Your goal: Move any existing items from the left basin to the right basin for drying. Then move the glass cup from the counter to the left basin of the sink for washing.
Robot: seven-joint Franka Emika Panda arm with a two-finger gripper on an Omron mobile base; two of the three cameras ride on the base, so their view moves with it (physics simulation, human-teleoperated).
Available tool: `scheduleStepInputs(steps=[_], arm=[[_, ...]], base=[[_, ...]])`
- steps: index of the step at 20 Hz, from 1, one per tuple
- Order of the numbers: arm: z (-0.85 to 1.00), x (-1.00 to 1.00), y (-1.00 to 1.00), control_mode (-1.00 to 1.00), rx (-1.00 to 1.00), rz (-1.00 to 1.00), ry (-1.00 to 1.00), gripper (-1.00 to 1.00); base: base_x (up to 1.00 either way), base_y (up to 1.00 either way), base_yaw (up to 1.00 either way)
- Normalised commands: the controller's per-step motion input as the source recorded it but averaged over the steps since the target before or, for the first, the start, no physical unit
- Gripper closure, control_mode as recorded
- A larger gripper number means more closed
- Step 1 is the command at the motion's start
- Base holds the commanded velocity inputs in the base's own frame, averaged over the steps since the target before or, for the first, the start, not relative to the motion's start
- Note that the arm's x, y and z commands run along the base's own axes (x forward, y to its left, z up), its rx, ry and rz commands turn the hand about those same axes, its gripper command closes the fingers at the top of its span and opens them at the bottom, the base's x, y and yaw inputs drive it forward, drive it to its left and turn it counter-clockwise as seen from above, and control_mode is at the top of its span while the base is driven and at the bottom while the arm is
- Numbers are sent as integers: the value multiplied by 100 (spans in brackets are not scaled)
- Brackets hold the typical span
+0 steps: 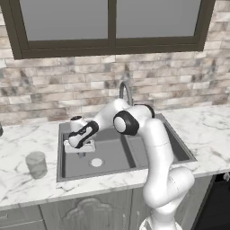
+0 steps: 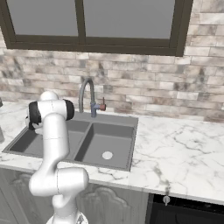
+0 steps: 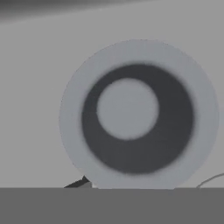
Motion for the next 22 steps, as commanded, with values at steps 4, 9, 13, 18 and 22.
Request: scheduleStepInputs(steps=[4, 9, 13, 18, 22], arm=[[15, -6, 0, -100, -2, -1, -8, 100], [37, -17, 0, -100, -5, -4, -13, 100], [46, -25, -6, -100, -4, -4, -14, 100], [45, -24, -19, -100, -1, -3, -11, 100], [37, -21, -33, -100, 0, -2, -10, 100]], base=[[0, 0, 0], [0, 0, 0], [0, 0, 0], [0, 0, 0], [0, 0, 0]])
